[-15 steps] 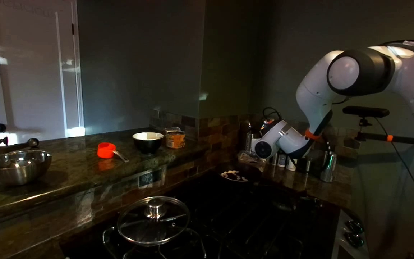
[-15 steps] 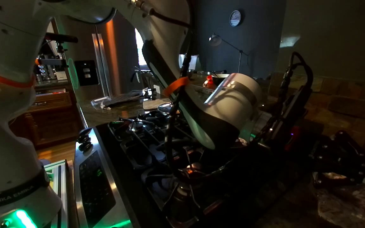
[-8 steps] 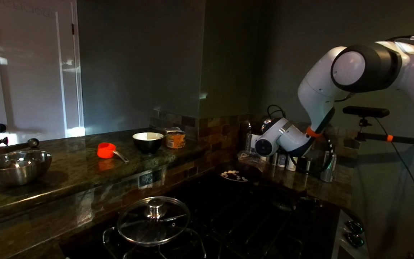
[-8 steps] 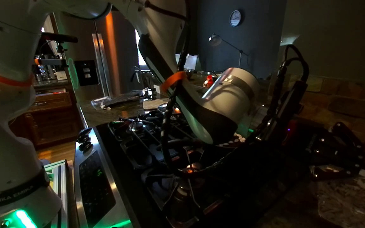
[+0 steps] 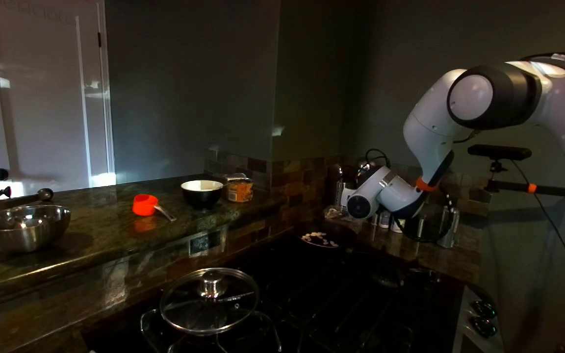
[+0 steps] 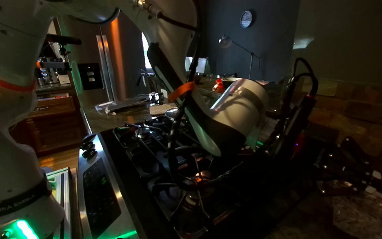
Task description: Scoop the white chocolate pellets into the pan
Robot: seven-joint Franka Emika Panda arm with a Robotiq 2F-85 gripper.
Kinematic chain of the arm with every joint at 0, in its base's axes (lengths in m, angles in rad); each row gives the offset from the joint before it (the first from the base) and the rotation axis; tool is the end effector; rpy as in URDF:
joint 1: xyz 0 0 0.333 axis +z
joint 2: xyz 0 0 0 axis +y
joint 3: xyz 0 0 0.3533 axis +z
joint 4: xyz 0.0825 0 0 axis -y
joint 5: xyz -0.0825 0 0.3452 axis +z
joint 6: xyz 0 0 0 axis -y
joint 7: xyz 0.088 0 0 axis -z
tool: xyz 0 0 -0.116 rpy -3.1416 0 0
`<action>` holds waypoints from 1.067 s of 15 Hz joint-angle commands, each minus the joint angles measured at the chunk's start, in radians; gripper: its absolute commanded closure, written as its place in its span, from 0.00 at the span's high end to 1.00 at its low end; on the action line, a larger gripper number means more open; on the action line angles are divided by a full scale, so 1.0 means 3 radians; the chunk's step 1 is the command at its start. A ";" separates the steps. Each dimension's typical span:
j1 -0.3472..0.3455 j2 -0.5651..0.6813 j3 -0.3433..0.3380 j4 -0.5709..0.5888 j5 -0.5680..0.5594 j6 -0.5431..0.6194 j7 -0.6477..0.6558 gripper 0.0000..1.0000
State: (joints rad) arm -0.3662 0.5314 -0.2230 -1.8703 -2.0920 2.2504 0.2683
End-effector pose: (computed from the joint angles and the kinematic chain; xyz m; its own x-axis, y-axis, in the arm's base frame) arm 0.5356 -0.3737 0.3144 0.7003 0.2535 -0.6673 0.6736 0.0747 0.7353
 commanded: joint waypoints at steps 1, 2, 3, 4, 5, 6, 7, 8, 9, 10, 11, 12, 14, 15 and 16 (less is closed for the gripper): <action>-0.0025 0.0099 0.0028 0.0031 -0.0088 -0.0115 0.0187 0.01; -0.0028 0.0121 0.0028 0.0042 -0.0060 -0.0128 0.0171 0.01; -0.0036 0.0131 0.0030 0.0047 -0.0039 -0.0114 0.0146 0.01; -0.0045 0.0138 0.0030 0.0052 0.0000 -0.0098 0.0102 0.29; -0.0057 0.0146 0.0027 0.0062 0.0043 -0.0093 0.0058 0.29; -0.0067 0.0152 0.0024 0.0061 0.0071 -0.0082 0.0023 0.34; -0.0077 0.0161 0.0023 0.0061 0.0109 -0.0073 -0.0027 0.43; -0.0086 0.0176 0.0020 0.0064 0.0186 -0.0072 -0.0127 0.50; -0.0097 0.0191 0.0018 0.0068 0.0246 -0.0054 -0.0217 0.15; -0.0100 0.0205 0.0013 0.0071 0.0273 -0.0050 -0.0290 0.13; -0.0109 0.0214 0.0012 0.0074 0.0341 -0.0019 -0.0424 0.13; -0.0113 0.0230 0.0010 0.0082 0.0420 -0.0028 -0.0533 0.06; -0.0117 0.0237 0.0002 0.0078 0.0543 -0.0013 -0.0768 0.00; -0.0116 0.0236 -0.0003 0.0083 0.0598 -0.0012 -0.0852 0.07; -0.0115 0.0233 -0.0006 0.0098 0.0625 0.0001 -0.0922 0.35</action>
State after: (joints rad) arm -0.3949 0.5887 -0.2251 -1.8528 -1.9536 2.2330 0.0986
